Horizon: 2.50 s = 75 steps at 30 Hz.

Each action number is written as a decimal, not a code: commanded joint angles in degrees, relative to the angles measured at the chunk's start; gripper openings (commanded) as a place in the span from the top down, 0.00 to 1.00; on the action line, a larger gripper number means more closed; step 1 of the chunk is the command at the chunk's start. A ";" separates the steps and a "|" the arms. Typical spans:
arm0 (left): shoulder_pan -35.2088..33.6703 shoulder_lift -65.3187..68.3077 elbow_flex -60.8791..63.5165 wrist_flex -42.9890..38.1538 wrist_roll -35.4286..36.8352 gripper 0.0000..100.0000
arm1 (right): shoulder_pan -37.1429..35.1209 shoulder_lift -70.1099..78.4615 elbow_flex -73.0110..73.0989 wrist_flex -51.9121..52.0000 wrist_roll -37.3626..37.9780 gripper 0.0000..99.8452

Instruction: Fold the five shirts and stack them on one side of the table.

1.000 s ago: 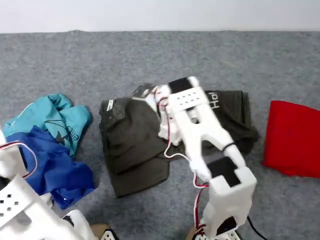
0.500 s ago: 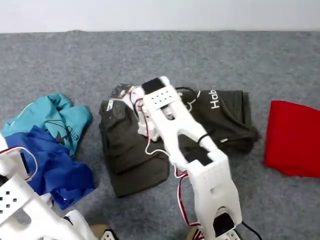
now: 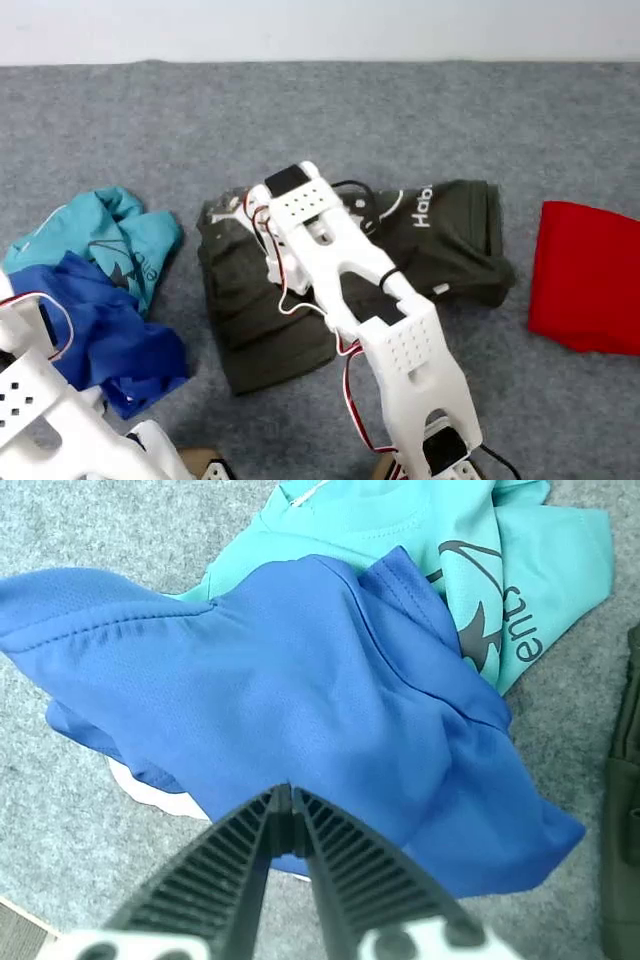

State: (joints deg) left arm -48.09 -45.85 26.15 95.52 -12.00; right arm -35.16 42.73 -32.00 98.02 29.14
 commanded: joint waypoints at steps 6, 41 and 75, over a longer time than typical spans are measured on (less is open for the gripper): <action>0.18 -1.14 3.12 -2.02 0.44 0.99 | -0.48 -4.18 -4.66 4.44 -0.62 0.94; 0.18 -1.14 3.03 -2.02 0.44 0.99 | -4.00 -4.53 -4.66 4.62 -0.26 0.99; 0.26 -1.14 3.03 -4.13 0.53 0.99 | -4.44 -22.55 21.36 -10.33 -0.35 0.85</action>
State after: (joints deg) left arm -48.09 -45.85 29.41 92.18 -12.00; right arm -40.53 20.40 -10.64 88.09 29.05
